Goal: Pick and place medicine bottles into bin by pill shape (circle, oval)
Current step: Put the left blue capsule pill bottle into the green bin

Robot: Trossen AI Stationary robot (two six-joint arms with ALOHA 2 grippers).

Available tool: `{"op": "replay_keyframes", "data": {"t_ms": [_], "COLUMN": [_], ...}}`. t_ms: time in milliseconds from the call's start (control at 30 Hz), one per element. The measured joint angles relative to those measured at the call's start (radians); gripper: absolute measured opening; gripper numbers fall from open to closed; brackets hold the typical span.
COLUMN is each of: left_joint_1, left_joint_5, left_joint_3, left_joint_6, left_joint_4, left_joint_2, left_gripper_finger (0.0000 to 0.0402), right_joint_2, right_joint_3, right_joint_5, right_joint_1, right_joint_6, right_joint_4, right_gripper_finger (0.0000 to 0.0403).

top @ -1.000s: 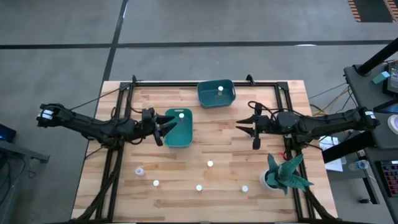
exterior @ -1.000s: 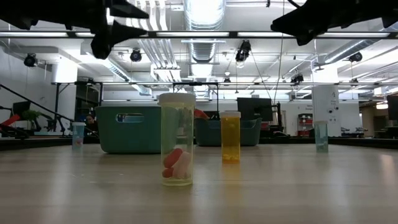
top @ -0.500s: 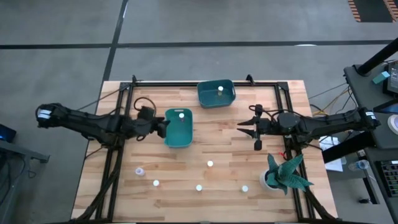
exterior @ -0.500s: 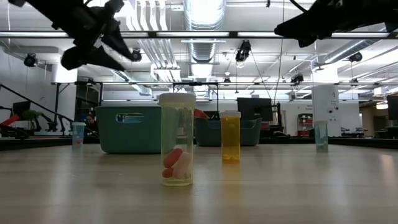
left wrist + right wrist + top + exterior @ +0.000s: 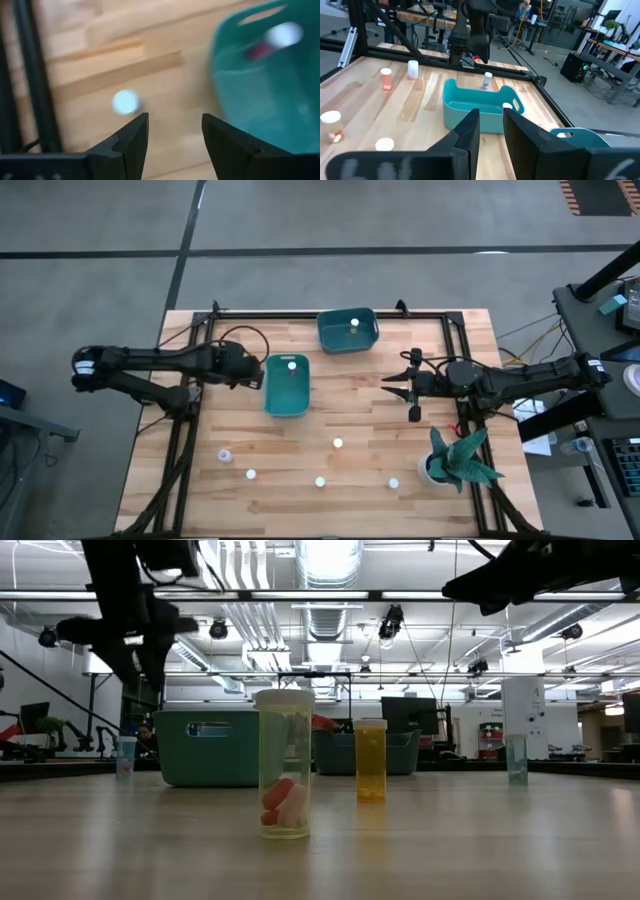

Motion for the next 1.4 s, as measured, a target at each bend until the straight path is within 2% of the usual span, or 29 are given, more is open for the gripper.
{"op": "replay_keyframes", "data": {"t_ms": [133, 433, 867, 1400], "left_joint_1": [0.065, 0.138, 0.144, 0.175], "left_joint_5": [0.043, 0.058, 0.06, 0.015], "left_joint_3": [-0.001, -0.002, -0.047, -0.094], "left_joint_6": [0.024, 0.102, 0.122, 0.095], "left_joint_4": [-0.061, -0.05, -0.017, 0.043], "left_joint_2": [0.049, 0.07, 0.067, 0.068], "left_gripper_finger": [0.0169, 0.0169, 0.0169, 0.0169], "right_joint_2": [0.0, 0.0, 0.0, 0.0], "right_joint_3": [0.0, 0.0, 0.0, -0.001], "right_joint_5": [0.0, 0.0, 0.0, 0.001], "right_joint_1": [0.0, 0.0, 0.0, 0.0], "right_joint_6": [-0.002, -0.015, -0.026, -0.026], "right_joint_4": [-0.001, -0.02, -0.026, -0.038], "right_gripper_finger": [0.0077, 0.0077, 0.0077, 0.0077]}}
